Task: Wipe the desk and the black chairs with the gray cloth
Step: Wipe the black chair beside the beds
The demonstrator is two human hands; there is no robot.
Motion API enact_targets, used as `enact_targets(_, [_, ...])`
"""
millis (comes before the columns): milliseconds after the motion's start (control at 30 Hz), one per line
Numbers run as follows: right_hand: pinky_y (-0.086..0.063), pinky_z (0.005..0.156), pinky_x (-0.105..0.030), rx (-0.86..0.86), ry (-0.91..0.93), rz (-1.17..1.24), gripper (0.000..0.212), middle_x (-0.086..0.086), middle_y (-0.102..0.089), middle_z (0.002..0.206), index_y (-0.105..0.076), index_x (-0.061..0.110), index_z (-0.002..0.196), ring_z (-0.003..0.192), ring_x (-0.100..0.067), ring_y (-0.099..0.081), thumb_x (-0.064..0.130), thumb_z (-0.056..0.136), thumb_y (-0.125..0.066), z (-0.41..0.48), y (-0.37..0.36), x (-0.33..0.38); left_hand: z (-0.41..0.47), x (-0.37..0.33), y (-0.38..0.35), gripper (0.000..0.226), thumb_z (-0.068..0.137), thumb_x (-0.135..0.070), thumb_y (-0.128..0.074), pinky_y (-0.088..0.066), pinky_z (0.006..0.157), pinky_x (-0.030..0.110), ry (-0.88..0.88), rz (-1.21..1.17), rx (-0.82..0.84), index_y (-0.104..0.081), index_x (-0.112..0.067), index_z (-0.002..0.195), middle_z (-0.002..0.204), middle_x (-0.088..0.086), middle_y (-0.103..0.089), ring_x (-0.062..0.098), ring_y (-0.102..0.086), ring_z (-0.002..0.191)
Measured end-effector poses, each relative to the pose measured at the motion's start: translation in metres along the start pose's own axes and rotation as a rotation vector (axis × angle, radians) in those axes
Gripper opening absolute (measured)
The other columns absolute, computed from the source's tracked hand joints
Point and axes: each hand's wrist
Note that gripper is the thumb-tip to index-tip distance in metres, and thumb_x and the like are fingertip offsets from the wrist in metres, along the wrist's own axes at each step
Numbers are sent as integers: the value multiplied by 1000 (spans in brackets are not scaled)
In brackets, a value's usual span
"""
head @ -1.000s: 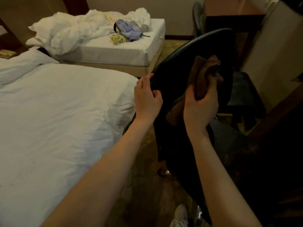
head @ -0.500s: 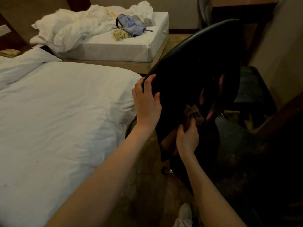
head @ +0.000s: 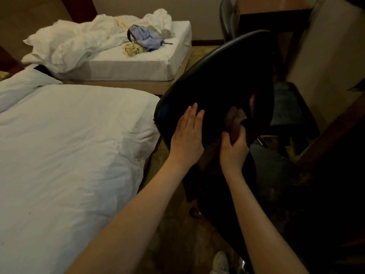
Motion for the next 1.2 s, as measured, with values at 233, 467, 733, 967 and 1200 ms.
enact_targets(233, [-49,87,-39,93,247,-160,43,-8,-62,119,-55,13,127,107,-25,-59,31,89,-48,28,-38,17,10,1,-8,65,76,-6,-60,-23,112,38,80,-95,25,-39,1,137,147,17,-35,35,-30,136])
enact_targets(467, [-47,85,-31,20,-12,-74,36,-4,-64,115,-55,22,127,105,-21,-60,25,92,-52,32,-31,-35,7,8,-5,71,66,-3,-56,-26,110,40,36,-58,89,-41,0,135,145,20,-35,37,-32,131])
enact_targets(733, [-46,84,-40,94,-269,-269,29,-13,-62,111,-53,15,120,102,-34,-57,25,94,-47,32,-10,-73,10,0,-7,67,65,-9,-66,-40,98,50,43,69,119,-48,-4,129,142,24,-38,44,-37,128])
enact_targets(967, [-44,89,-29,14,-13,-42,32,0,-61,115,-55,17,124,106,-15,-56,21,92,-51,56,4,-2,47,-23,3,69,85,-14,-48,-9,116,37,8,166,189,-17,-13,146,155,15,-5,31,-5,143])
enact_targets(1200, [-48,92,-41,70,87,-99,40,-4,-61,122,-52,23,131,109,-22,-58,26,91,-51,88,-26,1,70,-23,-4,64,75,-3,-52,-30,107,40,72,-17,69,-37,1,137,142,18,-38,33,-34,130])
Point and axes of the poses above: each hand's wrist, its own z-axis towards the middle knuckle, its own y-axis out of the back of the hand, x = y × z
